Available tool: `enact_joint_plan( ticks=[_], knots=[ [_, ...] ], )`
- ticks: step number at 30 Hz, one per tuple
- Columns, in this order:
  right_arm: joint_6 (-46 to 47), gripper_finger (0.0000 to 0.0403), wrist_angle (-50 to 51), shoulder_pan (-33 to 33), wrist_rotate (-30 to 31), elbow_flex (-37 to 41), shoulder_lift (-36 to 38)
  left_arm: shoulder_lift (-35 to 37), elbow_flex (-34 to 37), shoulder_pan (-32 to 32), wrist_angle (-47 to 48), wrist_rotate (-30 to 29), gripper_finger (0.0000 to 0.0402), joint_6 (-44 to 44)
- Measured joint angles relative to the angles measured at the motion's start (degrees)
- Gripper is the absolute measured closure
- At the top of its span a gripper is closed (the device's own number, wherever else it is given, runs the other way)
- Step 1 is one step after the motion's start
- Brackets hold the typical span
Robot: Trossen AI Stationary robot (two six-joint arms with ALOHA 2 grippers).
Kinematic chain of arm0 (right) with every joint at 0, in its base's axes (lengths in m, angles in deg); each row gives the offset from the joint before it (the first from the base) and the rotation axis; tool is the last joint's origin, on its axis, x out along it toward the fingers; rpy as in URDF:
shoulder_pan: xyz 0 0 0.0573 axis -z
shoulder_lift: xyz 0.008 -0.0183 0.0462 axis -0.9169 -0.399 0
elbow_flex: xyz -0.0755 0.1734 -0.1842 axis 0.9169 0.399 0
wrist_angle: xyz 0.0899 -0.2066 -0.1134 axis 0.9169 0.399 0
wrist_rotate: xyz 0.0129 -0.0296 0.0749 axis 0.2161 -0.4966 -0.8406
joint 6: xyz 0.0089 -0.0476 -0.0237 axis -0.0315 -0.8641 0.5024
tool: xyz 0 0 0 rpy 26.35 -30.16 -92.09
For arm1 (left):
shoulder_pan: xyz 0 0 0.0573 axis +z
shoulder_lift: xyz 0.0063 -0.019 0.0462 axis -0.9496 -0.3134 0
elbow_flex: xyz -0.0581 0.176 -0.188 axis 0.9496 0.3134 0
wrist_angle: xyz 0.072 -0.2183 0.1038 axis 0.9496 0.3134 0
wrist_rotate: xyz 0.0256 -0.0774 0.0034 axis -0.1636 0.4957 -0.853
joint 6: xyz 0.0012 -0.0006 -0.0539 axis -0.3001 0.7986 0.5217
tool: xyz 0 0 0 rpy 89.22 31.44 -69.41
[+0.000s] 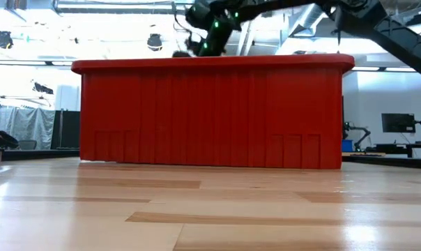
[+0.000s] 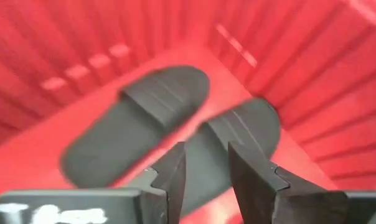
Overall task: Pick and place slides into bin
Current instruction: Return to Home Position
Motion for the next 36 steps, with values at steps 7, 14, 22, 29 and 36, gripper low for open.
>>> enact_joint_plan(
  ticks=[7, 14, 22, 29, 36],
  knots=[
    [-4.9, 0.0306, -0.8, -5.4, -1.3, 0.1, 5.9, 2.3, 0.0, 0.0, 0.4, -8.1, 0.0269, 2.4],
    [-2.2, 0.0308, -1.5, -9.8, -4.7, 0.1, 12.9, 4.9, 0.0, 0.0, 2.2, -7.6, 0.0269, 6.7],
    [-2.6, 0.0308, 1.9, -13.1, -22.2, 0.1, 18.5, 5.8, 0.0, 0.0, 16.7, -7.5, 0.0269, 10.0],
    [-6.5, 0.0308, 8.0, -18.4, -31.6, 0.1, 21.1, 5.8, 0.0, 0.0, 28.2, -3.0, 0.0269, 19.2],
    [-7.8, 0.0308, 6.3, -23.6, -31.6, 0.2, 23.4, 9.4, 0.0, 0.0, 28.5, -5.8, 0.0269, 24.7]
  ],
)
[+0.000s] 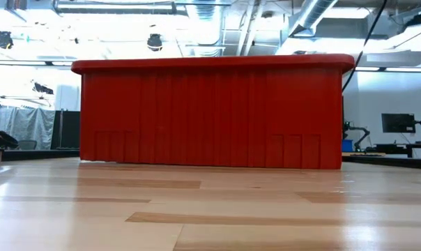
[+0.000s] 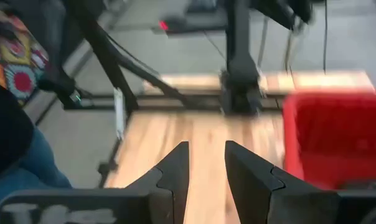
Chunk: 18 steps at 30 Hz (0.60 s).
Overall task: Pick and place slides into bin
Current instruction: Return to Home Position
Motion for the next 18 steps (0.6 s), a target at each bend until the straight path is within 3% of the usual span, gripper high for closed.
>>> enact_joint_plan(
  ticks=[5, 11, 18],
  knots=[
    [-2.0, 0.0308, -6.4, -1.9, 0.1, 0.0, 2.1, 8.6, 4.1, 0.0, -11.2, -3.8, 0.0269, 0.6],
    [-3.2, 0.0308, -14.4, -2.8, 0.2, 0.0, 5.2, 21.8, 14.6, 0.0, -25.1, 0.5, 0.0269, 0.8],
    [-1.8, 0.0308, -19.2, -5.5, 0.6, 0.1, 6.0, 34.1, 25.3, 0.0, -28.6, 4.0, 0.0269, 3.0]
  ],
)
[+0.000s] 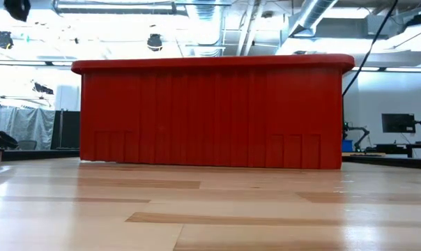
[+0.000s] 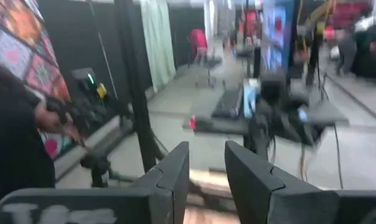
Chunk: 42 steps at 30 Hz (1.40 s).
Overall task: Pick and place slides into bin
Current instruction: Return to Home Position
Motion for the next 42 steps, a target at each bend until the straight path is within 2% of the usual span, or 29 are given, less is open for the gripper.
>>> enact_joint_plan(
  ticks=[5, 7, 9, 14, 19, 23, 26, 32, 37, 39, 42],
  knots=[
    [-0.4, 0.0308, -6.8, -2.2, 3.7, 0.0, 1.2, 1.0, 3.0, 0.0, 3.1, -0.3, 0.0269, -1.1],
    [-1.3, 0.0308, -8.8, -2.9, 5.7, 0.0, 2.2, 1.0, 5.3, 0.0, -1.2, 0.3, 0.0269, -2.3],
    [-3.4, 0.0308, -10.9, -3.8, 7.1, 0.0, 3.4, 1.4, 7.8, 0.0, -1.4, 0.5, 0.0269, -3.2],
    [-9.4, 0.0308, -11.1, -5.9, 7.1, 0.0, 7.0, 1.3, 13.1, 0.0, -7.9, 2.1, 0.0269, -5.9],
    [-8.5, 0.0308, -12.4, -7.0, 5.1, 4.4, 10.1, 1.4, 19.1, 0.0, -16.6, 6.2, 0.0269, -6.1],
    [-4.4, 0.0308, -19.9, -6.4, 0.2, 14.4, 12.3, 1.4, 23.8, 0.0, -23.5, 8.6, 0.0269, -5.0],
    [-1.1, 0.0308, -28.3, -5.7, -0.6, 25.0, 14.8, 1.3, 26.3, 0.0, -25.2, 9.0, 0.0269, -4.4],
    [6.7, 0.0308, -55.7, -3.3, -0.7, 51.3, 21.2, 1.4, 27.4, 0.0, -26.1, 9.0, 0.0269, -4.1],
    [8.8, 0.0308, -76.4, -3.1, -0.7, 70.8, 25.6, 1.4, 27.4, 0.0, -26.3, 8.9, 0.0269, -4.8],
    [8.1, 0.0308, -80.6, -3.8, -0.8, 76.2, 26.6, 1.4, 27.4, 0.0, -26.1, 8.9, 0.0269, -4.9],
    [2.8, 0.0308, -80.8, -5.8, -0.8, 82.0, 27.1, 1.4, 27.4, 0.0, -26.3, 8.9, 0.0269, -6.5]
  ],
)
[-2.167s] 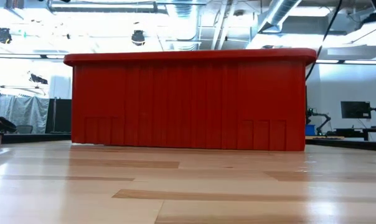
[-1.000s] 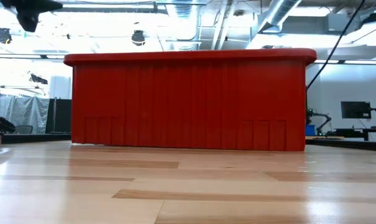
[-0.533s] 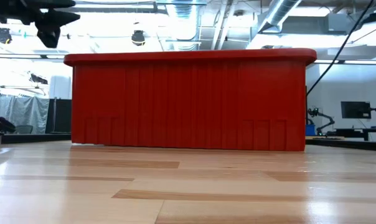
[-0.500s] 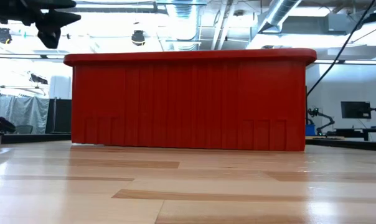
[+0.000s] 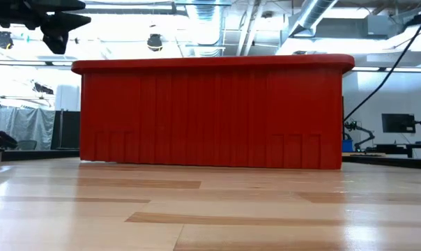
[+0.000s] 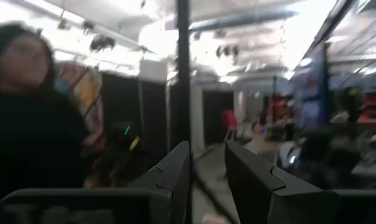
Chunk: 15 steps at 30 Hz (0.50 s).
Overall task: Pick and place slides into bin
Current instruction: Return to Home Position
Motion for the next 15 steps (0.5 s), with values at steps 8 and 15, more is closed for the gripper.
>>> enact_joint_plan(
  ticks=[8, 15],
  knots=[
    [1.1, 0.0308, -0.3, -0.9, 0.4, 7.5, 0.6, 0.0, 1.8, 0.0, -0.7, 2.4, 0.0269, -2.6],
    [1.2, 0.0308, -2.9, 1.4, 0.0, 13.9, 0.6, 0.1, 9.0, -0.3, -10.2, 7.2, 0.0269, 1.0]
  ],
)
